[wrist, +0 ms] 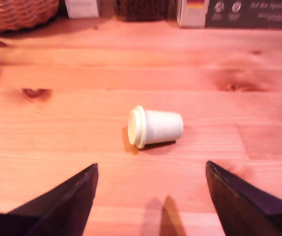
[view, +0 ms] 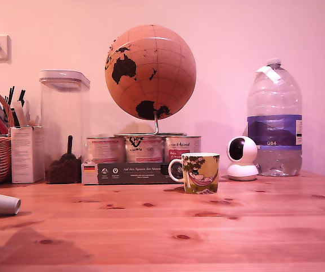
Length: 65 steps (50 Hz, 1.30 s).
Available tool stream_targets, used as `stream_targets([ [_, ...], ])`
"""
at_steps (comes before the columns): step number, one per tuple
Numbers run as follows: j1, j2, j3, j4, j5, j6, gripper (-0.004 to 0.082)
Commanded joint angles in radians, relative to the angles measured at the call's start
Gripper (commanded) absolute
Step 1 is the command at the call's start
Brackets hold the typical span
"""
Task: Pick up the coffee capsules from the table one by one and drop them inside the nearest coffee cup
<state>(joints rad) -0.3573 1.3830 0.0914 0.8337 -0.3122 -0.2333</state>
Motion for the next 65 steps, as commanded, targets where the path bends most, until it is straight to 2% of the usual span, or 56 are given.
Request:
stream_targets([
  [1, 0.002, 0.025, 0.016, 0.004, 0.000, -0.003, 0.0624],
  [7, 0.002, 0.058, 0.035, 0.009, 0.000, -0.002, 0.0624],
  [11, 0.002, 0.080, 0.043, 0.020, -0.013, 0.010, 0.0624],
  [38, 0.008, 0.204, 0.078, 0.121, -0.014, 0.077, 0.0624],
  [65, 0.019, 0.326, 0.121, 0.194, -0.010, 0.084, 0.0624],
])
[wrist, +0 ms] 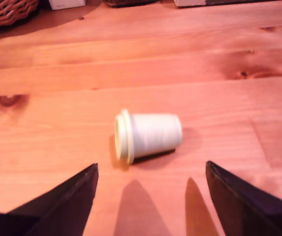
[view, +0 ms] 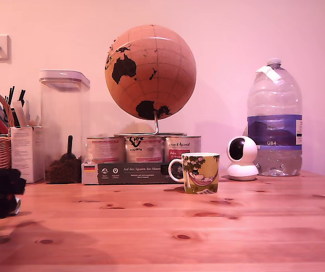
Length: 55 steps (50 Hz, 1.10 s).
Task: Pick up the coffee capsules from the table one by one and drop them inside the nearest coffee cup
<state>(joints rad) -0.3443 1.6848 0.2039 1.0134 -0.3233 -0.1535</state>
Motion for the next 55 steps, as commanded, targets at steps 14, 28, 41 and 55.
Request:
stream_targets([
  [14, 0.027, 0.057, 0.031, 0.021, 0.002, 0.004, 0.0624],
  [28, 0.044, 0.122, 0.078, 0.058, 0.038, 0.004, 0.0623],
  [41, 0.052, 0.188, 0.127, 0.067, 0.047, 0.005, 0.0623],
  [55, 0.076, 0.196, 0.138, 0.064, 0.057, 0.005, 0.0621],
])
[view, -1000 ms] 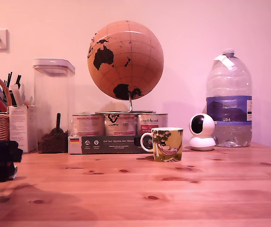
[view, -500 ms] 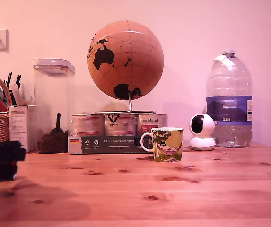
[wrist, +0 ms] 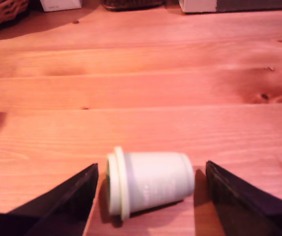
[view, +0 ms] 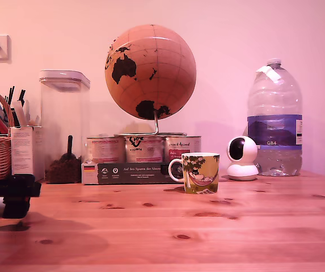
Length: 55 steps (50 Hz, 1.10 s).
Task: Pick up the coffee capsules from the table one by one and drop them inside the nearest coffee cup
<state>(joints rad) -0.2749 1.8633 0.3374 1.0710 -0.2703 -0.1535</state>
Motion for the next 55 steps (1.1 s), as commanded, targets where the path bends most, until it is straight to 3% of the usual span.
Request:
stream_targets([
  [1, 0.007, 0.021, 0.005, 0.007, 0.004, 0.005, 0.0621],
  [16, 0.015, 0.029, 0.006, 0.007, 0.004, 0.005, 0.0609],
  [27, 0.021, 0.029, 0.006, 0.007, 0.008, 0.005, 0.0419],
  [36, 0.024, 0.029, 0.006, 0.007, 0.009, 0.005, 0.0345],
  [47, 0.024, 0.029, 0.006, 0.008, 0.016, 0.005, 0.0187],
  [53, 0.024, 0.019, 0.006, 0.006, 0.032, 0.014, 0.0141],
  [55, 0.024, 0.011, 0.006, 0.005, 0.058, 0.024, 0.0129],
])
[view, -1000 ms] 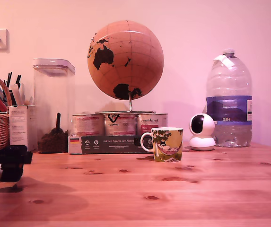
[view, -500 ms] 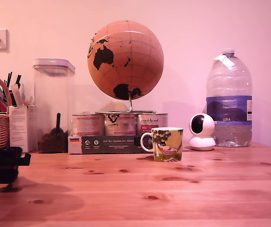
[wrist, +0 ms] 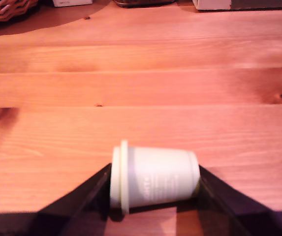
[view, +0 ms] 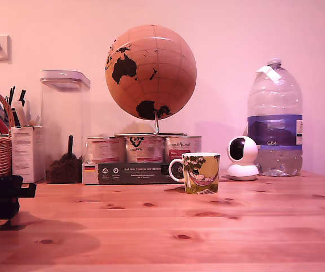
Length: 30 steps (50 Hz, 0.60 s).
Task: Pick up the coffee capsules from the table one by one and drop them inside the nearest coffee cup
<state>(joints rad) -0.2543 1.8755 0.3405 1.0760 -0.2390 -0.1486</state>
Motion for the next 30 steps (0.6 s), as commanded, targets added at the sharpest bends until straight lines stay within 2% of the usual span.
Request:
stream_targets([
  [1, 0.003, -0.010, 0.003, -0.004, 0.035, 0.021, 0.0122],
  [3, 0.003, -0.028, 0.002, -0.018, 0.086, 0.028, 0.0109],
  [4, 0.003, -0.040, 0.002, -0.028, 0.096, 0.028, 0.0102],
  [5, 0.003, -0.052, 0.002, -0.039, 0.130, 0.029, 0.0096],
  [7, 0.003, -0.079, 0.002, -0.061, 0.158, 0.030, 0.0089],
  [8, 0.003, -0.090, 0.002, -0.073, 0.190, 0.030, 0.0089],
  [10, 0.003, -0.121, 0.002, -0.101, 0.215, 0.036, 0.0089],
  [11, 0.003, -0.137, 0.002, -0.117, 0.244, 0.042, 0.0089],
  [22, 0.003, -0.325, 0.002, -0.274, 0.362, 0.053, 0.0090],
  [24, 0.003, -0.362, 0.002, -0.306, 0.397, 0.053, 0.0090],
  [30, 0.003, -0.465, 0.002, -0.383, 0.452, 0.053, 0.0090],
])
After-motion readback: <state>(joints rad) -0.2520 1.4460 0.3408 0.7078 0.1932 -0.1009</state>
